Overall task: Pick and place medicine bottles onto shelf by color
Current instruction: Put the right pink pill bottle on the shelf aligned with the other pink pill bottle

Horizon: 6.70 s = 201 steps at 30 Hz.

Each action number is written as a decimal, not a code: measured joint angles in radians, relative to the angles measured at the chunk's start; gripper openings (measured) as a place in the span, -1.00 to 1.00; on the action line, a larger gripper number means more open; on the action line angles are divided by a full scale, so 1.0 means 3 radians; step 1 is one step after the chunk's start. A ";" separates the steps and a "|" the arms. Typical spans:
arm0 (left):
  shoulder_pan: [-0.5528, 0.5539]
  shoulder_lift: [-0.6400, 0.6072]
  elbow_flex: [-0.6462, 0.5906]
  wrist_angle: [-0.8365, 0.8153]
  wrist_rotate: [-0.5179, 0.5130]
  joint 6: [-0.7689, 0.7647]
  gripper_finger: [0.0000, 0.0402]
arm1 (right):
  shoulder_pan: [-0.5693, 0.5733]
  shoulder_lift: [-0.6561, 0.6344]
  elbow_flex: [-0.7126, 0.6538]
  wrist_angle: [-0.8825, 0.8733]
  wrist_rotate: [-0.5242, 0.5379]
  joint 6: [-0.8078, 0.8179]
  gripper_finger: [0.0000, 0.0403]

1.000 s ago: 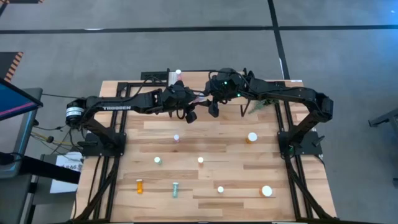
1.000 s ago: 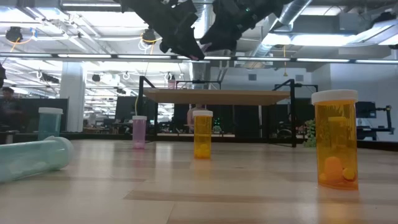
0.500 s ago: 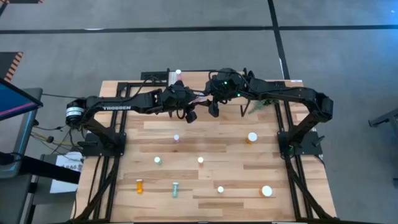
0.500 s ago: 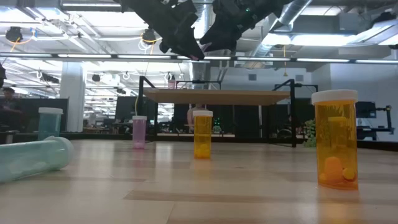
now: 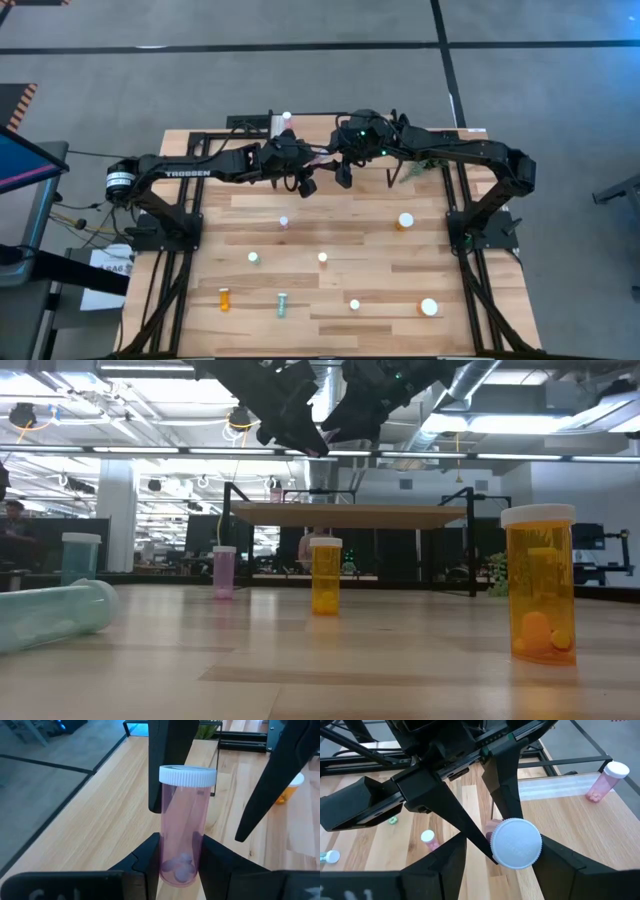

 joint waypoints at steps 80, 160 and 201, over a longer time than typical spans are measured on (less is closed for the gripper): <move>0.0180 -0.0164 -0.1499 0.2706 -0.1618 -0.0273 -0.56 | 0.0065 -0.0573 -0.0761 0.0141 0.0079 -0.0032 0.14; -0.0248 0.0818 -0.1134 0.4314 -0.3049 0.0393 -0.56 | -0.0220 -0.1026 -0.1419 0.1675 0.0161 0.0174 0.14; -0.1005 0.0228 -0.1144 0.3338 -0.0765 -0.0266 -0.56 | -0.0187 -0.0594 -0.2179 0.3636 -0.1547 0.0437 0.14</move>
